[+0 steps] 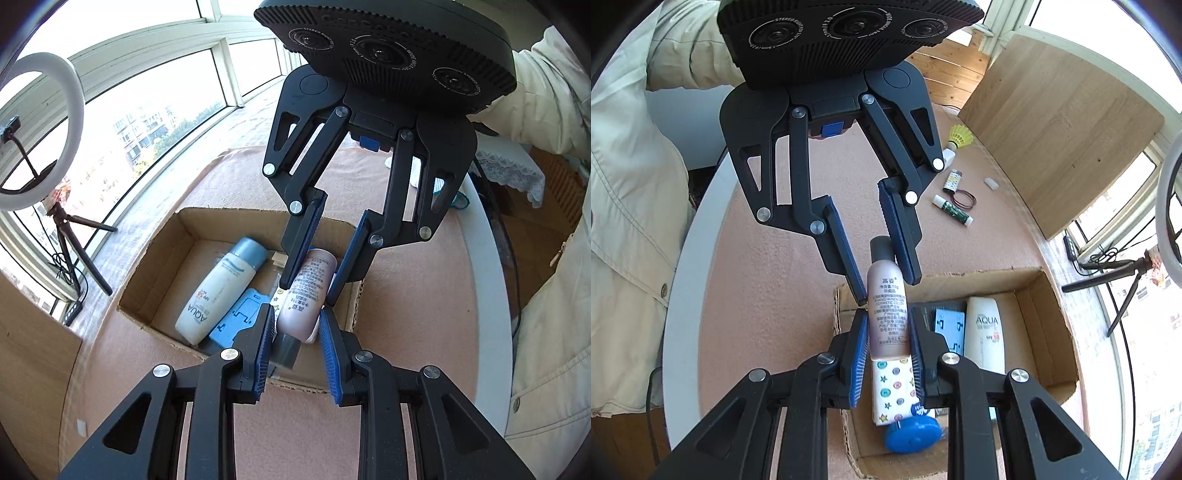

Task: Organize objects
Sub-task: 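Carry the lotion bottle with both tools over the box, then lower the lotion bottle into the box and open both tools, then grasp the white charger adapter with the right tool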

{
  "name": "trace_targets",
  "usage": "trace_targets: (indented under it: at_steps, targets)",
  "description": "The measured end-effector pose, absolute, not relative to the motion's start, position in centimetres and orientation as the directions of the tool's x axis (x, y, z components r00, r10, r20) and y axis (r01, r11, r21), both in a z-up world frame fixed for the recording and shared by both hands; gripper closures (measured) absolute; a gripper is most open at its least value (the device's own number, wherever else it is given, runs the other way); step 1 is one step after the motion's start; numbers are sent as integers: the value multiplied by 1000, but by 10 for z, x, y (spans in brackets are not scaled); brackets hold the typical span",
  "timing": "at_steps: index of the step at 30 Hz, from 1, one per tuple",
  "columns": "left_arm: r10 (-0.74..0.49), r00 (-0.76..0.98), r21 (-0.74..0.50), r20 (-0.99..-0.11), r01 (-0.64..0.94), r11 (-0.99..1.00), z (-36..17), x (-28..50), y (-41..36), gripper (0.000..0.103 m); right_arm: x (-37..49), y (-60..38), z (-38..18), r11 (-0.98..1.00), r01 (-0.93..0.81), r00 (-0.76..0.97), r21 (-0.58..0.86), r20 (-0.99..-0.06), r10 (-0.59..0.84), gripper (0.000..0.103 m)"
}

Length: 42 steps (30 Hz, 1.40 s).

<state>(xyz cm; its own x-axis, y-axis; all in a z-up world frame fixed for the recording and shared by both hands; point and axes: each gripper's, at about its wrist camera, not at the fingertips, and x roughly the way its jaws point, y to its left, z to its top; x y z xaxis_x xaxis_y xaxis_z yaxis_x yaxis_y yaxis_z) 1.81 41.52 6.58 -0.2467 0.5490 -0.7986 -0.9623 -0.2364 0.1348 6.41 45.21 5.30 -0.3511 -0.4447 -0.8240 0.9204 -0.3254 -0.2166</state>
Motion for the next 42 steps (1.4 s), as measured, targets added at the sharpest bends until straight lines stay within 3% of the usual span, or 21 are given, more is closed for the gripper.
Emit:
trace_targets:
  at_steps: [9, 10, 12, 13, 19, 27, 34, 37, 42]
  targets:
    - [541, -226, 121, -810, -967, -223, 62, 9, 436, 74, 65, 474, 49, -365, 905, -374, -216, -813, -446, 83]
    - [533, -234, 120, -813, -963, -240, 61, 6, 437, 70, 64, 475, 47, -376, 901, -378, -215, -814, -440, 83]
    - [505, -309, 177, -806, -940, -293, 59, 4, 436, 30, 61, 478, 44, -394, 899, -361, -190, -832, -422, 80]
    - [505, -332, 193, -796, -932, -307, 60, 4, 434, 26, 62, 480, 43, -403, 891, -380, -208, -828, -412, 76]
    - [497, -353, 186, -793, -916, -355, 63, 1, 410, 26, 63, 493, 49, -495, 841, -436, -217, -814, -384, 72]
    - [508, -371, 171, -777, -901, -398, 57, 26, 330, 21, 54, 468, 54, -677, 695, -541, -243, -797, -269, 49]
    - [538, -395, 121, -745, -873, -473, 47, 40, 212, 20, 47, 372, 56, -797, 548, -581, -255, -801, -144, 43]
    - [543, -430, 99, -721, -840, -533, 48, 41, 157, 16, 37, 319, 50, -809, 538, -582, -236, -799, -154, 32]
    - [505, -492, 71, -709, -762, -644, 46, 42, 79, 13, -6, 242, 26, -791, 575, -546, -207, -817, -183, 32]
